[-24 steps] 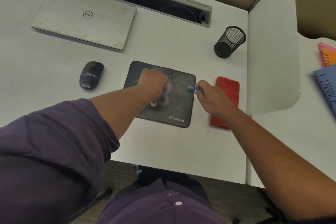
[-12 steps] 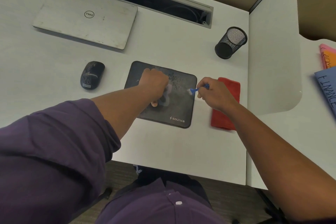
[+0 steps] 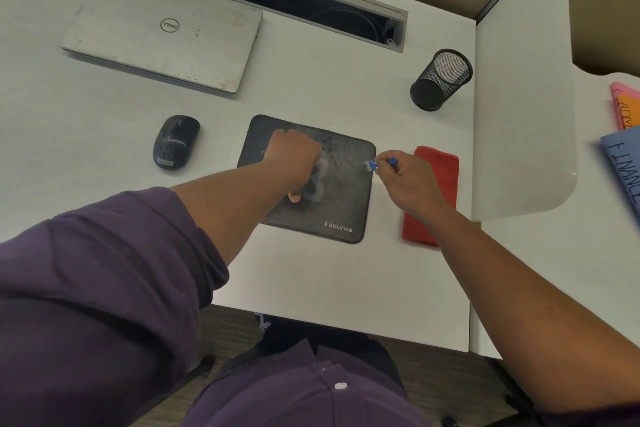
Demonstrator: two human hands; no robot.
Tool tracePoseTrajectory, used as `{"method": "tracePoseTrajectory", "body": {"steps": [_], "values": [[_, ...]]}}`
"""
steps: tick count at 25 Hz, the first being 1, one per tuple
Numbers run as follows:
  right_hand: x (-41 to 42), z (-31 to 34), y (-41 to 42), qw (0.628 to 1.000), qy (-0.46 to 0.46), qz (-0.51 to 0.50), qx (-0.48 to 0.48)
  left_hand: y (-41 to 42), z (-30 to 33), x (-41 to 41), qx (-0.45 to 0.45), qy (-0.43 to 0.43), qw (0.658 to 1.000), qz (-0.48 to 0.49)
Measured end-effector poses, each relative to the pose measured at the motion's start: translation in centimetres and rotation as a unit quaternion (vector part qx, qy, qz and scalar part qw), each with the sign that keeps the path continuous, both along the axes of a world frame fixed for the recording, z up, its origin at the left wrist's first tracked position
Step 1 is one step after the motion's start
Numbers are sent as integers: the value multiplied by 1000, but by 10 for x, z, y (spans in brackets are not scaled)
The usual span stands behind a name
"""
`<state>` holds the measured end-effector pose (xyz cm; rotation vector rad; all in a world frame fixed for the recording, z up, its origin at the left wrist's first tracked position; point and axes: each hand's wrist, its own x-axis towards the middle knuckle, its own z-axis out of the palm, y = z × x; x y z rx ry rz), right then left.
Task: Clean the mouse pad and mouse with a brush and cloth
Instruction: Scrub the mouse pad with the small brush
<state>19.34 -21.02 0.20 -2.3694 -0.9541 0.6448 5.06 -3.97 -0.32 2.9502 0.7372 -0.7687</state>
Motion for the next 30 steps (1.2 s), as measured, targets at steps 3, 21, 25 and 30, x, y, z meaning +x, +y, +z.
{"method": "tracePoseTrajectory", "body": {"steps": [3,21,25,30], "values": [[-2,1,-1,990,-22,97,-101,0,0,0,1,0,1000,4],[-4,10,-3,987,6,106,-120,0,3,-1,-10,6,1000,14],[-5,7,-12,991,52,93,-75,0,3,-1,-9,-3,1000,14],[-10,1,-11,985,-11,144,-92,-1,4,-1,-5,-3,1000,9]]}}
